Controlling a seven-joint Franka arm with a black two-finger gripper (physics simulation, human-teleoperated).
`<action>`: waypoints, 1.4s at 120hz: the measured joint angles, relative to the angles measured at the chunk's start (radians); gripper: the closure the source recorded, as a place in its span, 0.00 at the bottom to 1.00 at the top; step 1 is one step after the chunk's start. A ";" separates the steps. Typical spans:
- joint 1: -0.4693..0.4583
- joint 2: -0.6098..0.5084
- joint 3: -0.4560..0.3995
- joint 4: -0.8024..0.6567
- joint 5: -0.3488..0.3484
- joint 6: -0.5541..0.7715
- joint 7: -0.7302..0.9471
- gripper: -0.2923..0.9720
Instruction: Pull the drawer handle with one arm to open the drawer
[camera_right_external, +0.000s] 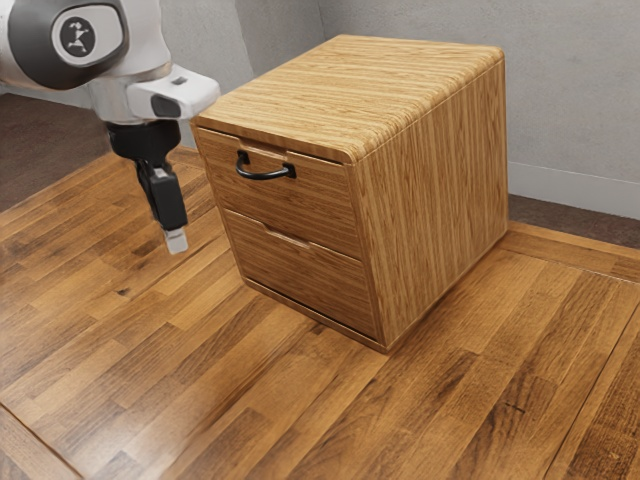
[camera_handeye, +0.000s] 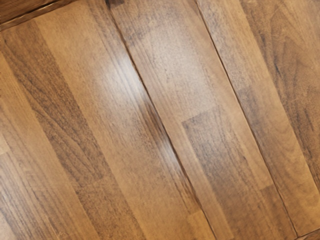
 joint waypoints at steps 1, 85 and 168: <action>-0.001 0.000 0.000 0.000 0.000 0.003 0.005 0.23; 0.042 -0.139 0.009 -0.273 -0.045 0.543 0.830 0.23; 0.048 -0.115 0.007 -0.313 -0.220 0.776 1.401 0.51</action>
